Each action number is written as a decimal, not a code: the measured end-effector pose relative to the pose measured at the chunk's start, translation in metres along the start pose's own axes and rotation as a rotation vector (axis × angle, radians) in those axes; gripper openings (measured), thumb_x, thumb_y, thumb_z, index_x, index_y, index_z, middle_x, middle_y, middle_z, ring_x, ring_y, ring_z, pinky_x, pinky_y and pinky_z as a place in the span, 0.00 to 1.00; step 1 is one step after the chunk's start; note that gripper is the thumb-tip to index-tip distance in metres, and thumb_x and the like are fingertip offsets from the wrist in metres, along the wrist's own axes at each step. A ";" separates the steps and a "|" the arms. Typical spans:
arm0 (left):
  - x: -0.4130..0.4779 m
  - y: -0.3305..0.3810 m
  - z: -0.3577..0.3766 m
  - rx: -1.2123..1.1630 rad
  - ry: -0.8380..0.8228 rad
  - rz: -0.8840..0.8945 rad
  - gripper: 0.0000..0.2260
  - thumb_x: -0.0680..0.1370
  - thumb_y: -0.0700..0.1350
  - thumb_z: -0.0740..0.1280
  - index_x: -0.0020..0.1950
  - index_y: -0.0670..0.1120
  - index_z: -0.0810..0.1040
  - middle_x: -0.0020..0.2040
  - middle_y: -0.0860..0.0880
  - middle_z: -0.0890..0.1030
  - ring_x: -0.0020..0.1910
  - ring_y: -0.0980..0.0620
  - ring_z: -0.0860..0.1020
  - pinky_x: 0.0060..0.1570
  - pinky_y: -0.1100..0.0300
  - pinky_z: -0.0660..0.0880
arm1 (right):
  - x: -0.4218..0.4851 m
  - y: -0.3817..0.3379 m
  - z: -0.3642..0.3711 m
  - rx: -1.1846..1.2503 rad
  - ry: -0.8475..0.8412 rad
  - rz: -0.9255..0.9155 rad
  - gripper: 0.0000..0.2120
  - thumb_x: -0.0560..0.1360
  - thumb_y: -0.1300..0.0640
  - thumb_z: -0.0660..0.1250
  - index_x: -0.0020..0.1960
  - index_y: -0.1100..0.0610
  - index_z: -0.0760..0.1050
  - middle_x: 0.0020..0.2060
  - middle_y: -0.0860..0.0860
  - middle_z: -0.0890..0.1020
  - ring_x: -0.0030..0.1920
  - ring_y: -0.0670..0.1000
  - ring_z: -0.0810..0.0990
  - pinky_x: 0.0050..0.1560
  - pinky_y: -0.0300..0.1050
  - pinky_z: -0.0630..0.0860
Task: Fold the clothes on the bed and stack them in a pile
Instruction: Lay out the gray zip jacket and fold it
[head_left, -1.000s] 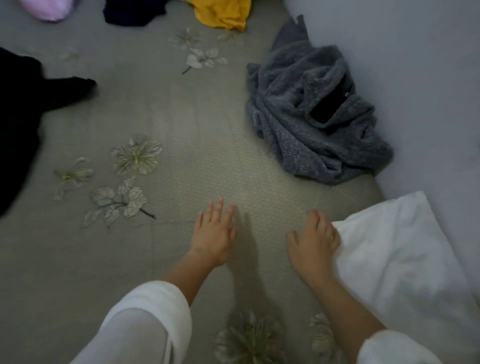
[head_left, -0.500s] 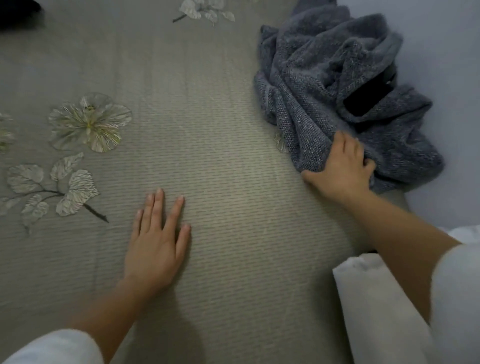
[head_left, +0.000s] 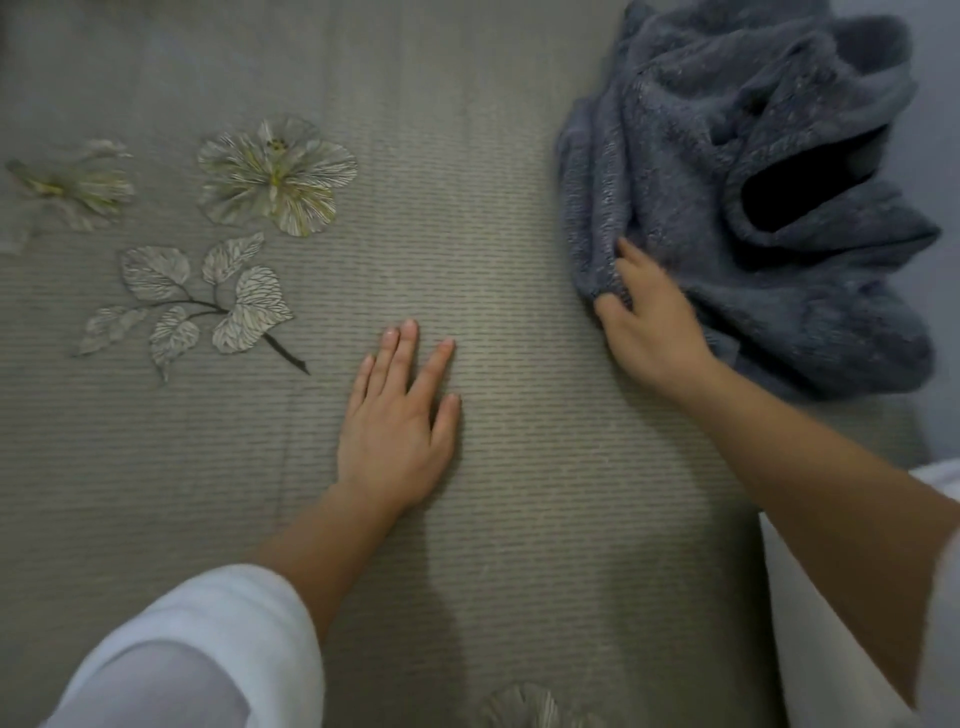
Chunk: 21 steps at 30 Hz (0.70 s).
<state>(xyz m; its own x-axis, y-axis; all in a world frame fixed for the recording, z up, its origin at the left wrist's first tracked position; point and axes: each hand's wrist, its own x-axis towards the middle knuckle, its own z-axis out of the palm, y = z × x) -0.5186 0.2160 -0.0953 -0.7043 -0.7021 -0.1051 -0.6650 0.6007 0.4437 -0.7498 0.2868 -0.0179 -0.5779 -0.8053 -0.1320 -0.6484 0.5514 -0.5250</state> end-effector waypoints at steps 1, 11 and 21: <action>0.004 0.000 -0.004 -0.114 0.001 -0.020 0.22 0.82 0.54 0.50 0.76 0.54 0.61 0.78 0.50 0.53 0.77 0.54 0.47 0.74 0.58 0.42 | -0.007 -0.014 0.009 0.027 -0.030 -0.034 0.22 0.77 0.62 0.59 0.71 0.59 0.69 0.76 0.55 0.61 0.76 0.53 0.58 0.75 0.54 0.52; -0.037 -0.058 -0.101 -1.347 -0.090 -0.693 0.14 0.81 0.55 0.54 0.61 0.52 0.73 0.55 0.52 0.78 0.51 0.56 0.76 0.51 0.60 0.70 | -0.117 -0.142 0.095 0.126 -0.318 -0.244 0.14 0.76 0.62 0.61 0.60 0.65 0.75 0.73 0.56 0.66 0.73 0.54 0.64 0.73 0.50 0.57; -0.147 -0.119 -0.155 -0.371 0.032 -0.358 0.28 0.78 0.55 0.64 0.75 0.50 0.61 0.74 0.44 0.62 0.72 0.46 0.59 0.69 0.50 0.56 | -0.277 -0.217 0.106 0.143 -0.827 -0.233 0.10 0.68 0.49 0.64 0.37 0.56 0.69 0.31 0.51 0.75 0.34 0.52 0.75 0.33 0.46 0.69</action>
<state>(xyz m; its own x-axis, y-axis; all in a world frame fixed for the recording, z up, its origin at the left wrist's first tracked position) -0.2977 0.1884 0.0058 -0.4366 -0.8537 -0.2837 -0.7263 0.1484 0.6712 -0.3969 0.3670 0.0428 0.1429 -0.8247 -0.5473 -0.6050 0.3648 -0.7077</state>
